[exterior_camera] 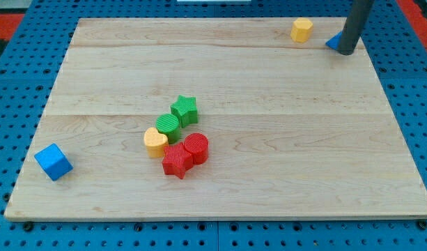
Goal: Place the arm toward the bottom right of the red star
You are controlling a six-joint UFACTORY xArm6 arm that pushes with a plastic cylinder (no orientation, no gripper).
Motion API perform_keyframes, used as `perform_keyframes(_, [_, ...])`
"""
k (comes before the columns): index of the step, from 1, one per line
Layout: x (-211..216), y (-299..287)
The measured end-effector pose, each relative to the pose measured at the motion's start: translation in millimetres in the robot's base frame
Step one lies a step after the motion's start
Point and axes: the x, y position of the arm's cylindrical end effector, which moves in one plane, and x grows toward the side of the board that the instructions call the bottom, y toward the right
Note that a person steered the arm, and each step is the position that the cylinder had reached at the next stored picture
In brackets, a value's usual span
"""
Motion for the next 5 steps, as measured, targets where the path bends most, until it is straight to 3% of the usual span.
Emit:
perform_keyframes(1, [-29, 19])
perform_keyframes(2, [-54, -10])
perform_keyframes(3, [-45, 1])
perform_keyframes(4, [44, 43])
perform_keyframes(5, [138, 18])
